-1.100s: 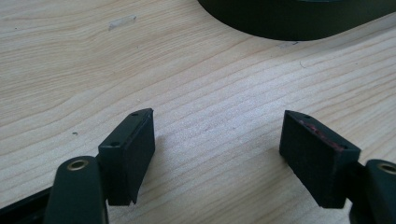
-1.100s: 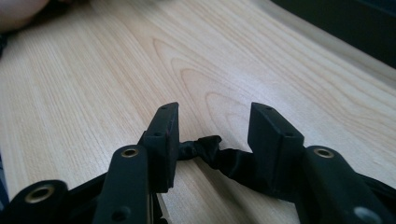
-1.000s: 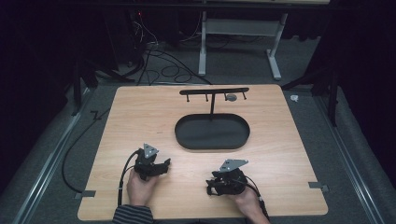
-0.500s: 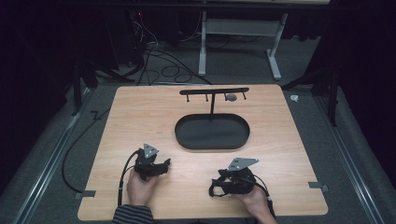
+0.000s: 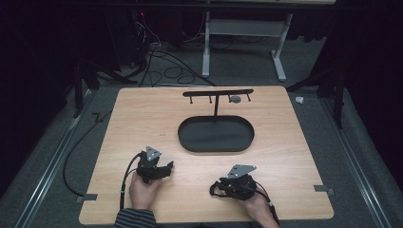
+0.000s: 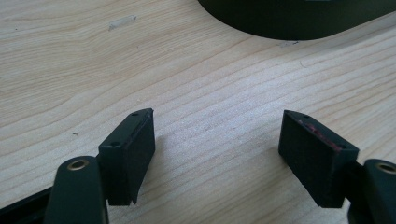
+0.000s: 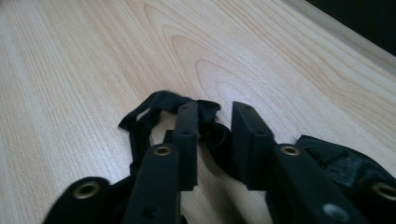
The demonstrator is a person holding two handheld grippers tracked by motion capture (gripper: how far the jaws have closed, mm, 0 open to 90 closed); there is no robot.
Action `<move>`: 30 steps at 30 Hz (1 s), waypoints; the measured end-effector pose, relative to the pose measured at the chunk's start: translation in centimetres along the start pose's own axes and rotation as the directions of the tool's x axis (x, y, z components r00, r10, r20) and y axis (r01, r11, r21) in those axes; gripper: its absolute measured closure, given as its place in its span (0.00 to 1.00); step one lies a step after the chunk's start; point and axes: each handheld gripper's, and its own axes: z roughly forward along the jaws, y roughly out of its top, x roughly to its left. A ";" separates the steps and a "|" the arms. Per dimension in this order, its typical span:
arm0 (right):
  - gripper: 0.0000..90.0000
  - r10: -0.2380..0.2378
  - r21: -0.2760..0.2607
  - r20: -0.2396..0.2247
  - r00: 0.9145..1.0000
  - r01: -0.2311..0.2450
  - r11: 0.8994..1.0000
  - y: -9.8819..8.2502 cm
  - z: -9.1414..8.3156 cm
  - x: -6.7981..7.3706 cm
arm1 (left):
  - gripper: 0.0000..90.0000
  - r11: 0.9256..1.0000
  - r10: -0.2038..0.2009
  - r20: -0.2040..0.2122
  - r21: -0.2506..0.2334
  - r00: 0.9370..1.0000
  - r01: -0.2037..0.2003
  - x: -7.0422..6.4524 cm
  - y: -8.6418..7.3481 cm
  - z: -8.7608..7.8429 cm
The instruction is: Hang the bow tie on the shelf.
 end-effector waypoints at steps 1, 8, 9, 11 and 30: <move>0.85 0.000 0.000 0.000 1.000 0.000 1.000 0.0 0.0 0.0 | 0.31 1.000 0.000 0.000 0.000 1.000 0.000 0.0 0.0 0.0; 0.95 -0.041 0.001 0.014 0.999 0.041 0.999 0.0 -0.1 0.2 | 0.31 1.000 0.000 0.001 0.001 1.000 0.000 0.0 0.0 0.0; 0.95 -0.037 -0.003 0.017 0.999 0.038 0.999 0.0 -0.3 0.2 | 0.31 1.000 -0.001 0.001 0.001 1.000 0.001 0.0 0.0 0.0; 0.95 -0.036 -0.013 0.015 0.999 0.036 0.999 0.0 -0.4 0.1 | 0.31 1.000 0.000 0.001 0.001 1.000 0.000 0.0 0.0 0.0; 0.97 0.033 -0.171 0.068 0.997 -0.021 0.985 2.0 -6.6 -2.3 | 0.31 1.000 0.000 0.000 0.000 1.000 0.000 0.0 0.0 0.0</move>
